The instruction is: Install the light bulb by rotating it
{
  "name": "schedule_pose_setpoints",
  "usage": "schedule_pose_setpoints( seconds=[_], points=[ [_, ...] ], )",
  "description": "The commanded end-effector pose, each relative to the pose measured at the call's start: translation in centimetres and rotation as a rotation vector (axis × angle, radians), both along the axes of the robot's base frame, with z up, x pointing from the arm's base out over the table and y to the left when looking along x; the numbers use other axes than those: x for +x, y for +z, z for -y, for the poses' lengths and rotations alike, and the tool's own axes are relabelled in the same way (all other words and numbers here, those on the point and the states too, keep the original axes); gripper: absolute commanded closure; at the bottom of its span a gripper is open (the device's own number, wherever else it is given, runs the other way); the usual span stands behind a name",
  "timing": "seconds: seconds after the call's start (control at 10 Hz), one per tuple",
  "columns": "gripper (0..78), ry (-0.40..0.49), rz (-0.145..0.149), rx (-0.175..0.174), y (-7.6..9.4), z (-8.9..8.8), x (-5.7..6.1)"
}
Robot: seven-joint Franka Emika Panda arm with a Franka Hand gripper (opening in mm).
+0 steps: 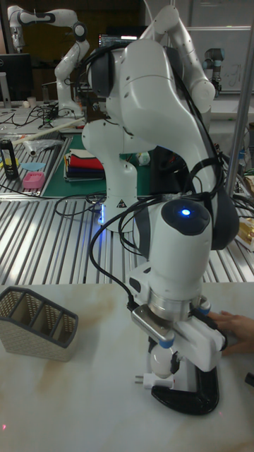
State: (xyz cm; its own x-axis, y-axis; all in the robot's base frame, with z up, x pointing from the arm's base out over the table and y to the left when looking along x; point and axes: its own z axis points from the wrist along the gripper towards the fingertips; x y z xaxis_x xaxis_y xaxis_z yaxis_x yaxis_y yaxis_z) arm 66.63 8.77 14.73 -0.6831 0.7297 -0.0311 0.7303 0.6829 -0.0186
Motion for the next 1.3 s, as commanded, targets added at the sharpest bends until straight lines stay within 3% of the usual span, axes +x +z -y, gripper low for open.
schedule_pose_setpoints(
  seconds=[0.1, 0.4, 0.5, 0.9, 1.3],
  points=[
    [76.4, -0.703, -0.007, -0.032, -4.99, -1.05, -2.81],
    [76.4, -0.777, 0.018, -0.029, -4.99, -1.05, -2.81],
    [76.4, -0.864, 0.047, -0.034, -4.99, -1.05, -2.81],
    [76.4, -0.977, 0.064, -0.047, -4.99, -1.05, -2.81],
    [76.4, -1.008, 0.078, -0.061, -4.99, -1.05, -2.81]
  ],
)
